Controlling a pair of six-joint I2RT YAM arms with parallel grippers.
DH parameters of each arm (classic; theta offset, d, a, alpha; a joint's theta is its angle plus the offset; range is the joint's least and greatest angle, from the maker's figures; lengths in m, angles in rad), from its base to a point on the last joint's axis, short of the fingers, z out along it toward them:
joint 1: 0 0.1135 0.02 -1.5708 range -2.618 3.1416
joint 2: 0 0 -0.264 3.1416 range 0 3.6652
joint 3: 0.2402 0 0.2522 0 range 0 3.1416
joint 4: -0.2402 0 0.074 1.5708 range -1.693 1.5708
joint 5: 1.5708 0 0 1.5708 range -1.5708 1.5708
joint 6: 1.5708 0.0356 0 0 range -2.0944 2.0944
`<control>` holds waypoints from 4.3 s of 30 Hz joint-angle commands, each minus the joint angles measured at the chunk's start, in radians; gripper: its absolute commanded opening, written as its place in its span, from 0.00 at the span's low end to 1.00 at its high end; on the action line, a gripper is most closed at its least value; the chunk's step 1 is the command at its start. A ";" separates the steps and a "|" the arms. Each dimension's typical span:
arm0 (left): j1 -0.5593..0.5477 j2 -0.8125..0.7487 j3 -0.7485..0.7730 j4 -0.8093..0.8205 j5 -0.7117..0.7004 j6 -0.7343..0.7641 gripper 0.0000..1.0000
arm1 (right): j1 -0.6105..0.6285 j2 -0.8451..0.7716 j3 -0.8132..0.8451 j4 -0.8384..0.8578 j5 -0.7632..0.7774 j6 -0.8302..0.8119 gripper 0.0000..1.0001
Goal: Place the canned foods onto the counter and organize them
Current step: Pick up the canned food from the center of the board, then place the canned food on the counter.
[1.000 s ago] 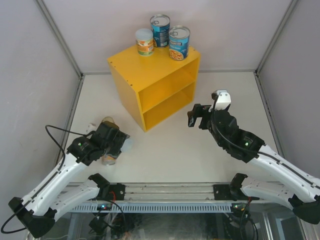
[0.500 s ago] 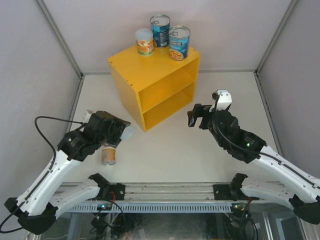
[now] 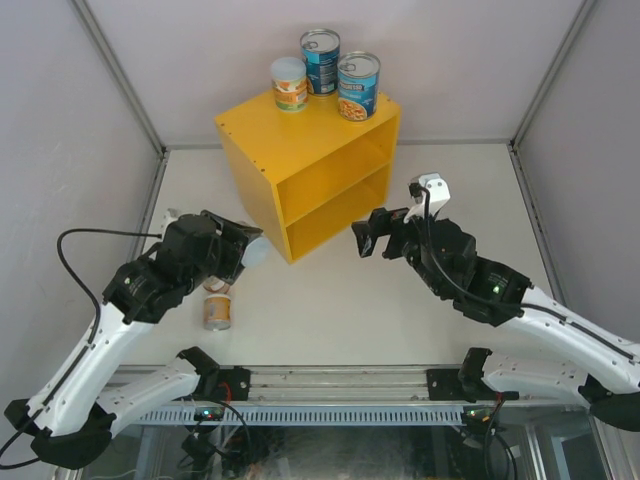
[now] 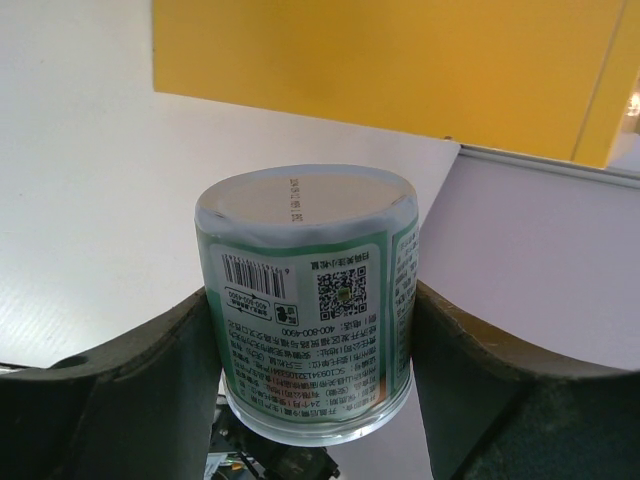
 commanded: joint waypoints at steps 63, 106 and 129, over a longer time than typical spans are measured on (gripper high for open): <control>-0.042 -0.033 -0.057 0.298 0.257 -0.197 0.00 | 0.320 0.447 0.228 0.301 -0.031 -0.093 0.93; -0.043 -0.073 -0.131 0.417 0.301 -0.305 0.00 | 0.258 0.488 0.258 0.333 -0.072 -0.111 0.41; -0.043 -0.055 -0.104 0.605 0.272 -0.262 0.23 | 0.231 0.503 0.538 0.087 -0.126 -0.208 0.00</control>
